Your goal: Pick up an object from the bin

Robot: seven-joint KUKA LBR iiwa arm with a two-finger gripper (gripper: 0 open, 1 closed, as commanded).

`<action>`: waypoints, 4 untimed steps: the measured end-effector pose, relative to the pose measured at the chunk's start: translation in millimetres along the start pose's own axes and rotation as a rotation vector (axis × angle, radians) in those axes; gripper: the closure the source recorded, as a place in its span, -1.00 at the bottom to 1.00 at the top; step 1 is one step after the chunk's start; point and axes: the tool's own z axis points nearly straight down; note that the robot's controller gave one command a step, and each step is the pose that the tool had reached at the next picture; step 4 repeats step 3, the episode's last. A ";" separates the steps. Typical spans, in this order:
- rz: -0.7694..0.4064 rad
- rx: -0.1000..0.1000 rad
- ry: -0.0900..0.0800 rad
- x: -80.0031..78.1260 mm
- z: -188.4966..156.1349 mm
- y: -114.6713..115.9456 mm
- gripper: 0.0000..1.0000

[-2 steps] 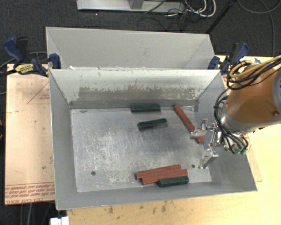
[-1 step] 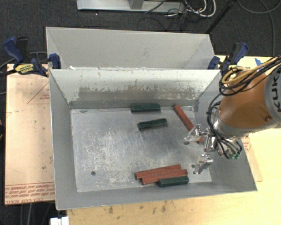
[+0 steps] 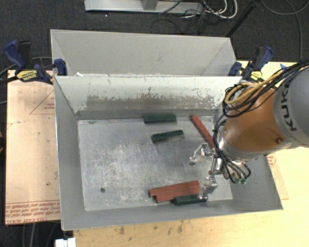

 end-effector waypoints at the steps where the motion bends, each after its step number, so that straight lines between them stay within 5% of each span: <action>1: -0.020 -0.004 -0.005 3.8 47.4 -24.0 1.00; 2: -0.020 -0.004 -0.005 3.8 47.4 -23.9 1.00; 3: -0.033 0.000 -0.001 -13.2 -93.3 -18.6 1.00; 4: -0.033 0.000 -0.001 -13.2 -93.3 -18.6 1.00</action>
Offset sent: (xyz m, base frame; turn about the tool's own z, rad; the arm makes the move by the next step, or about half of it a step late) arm 0.0000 0.0000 0.0000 0.0000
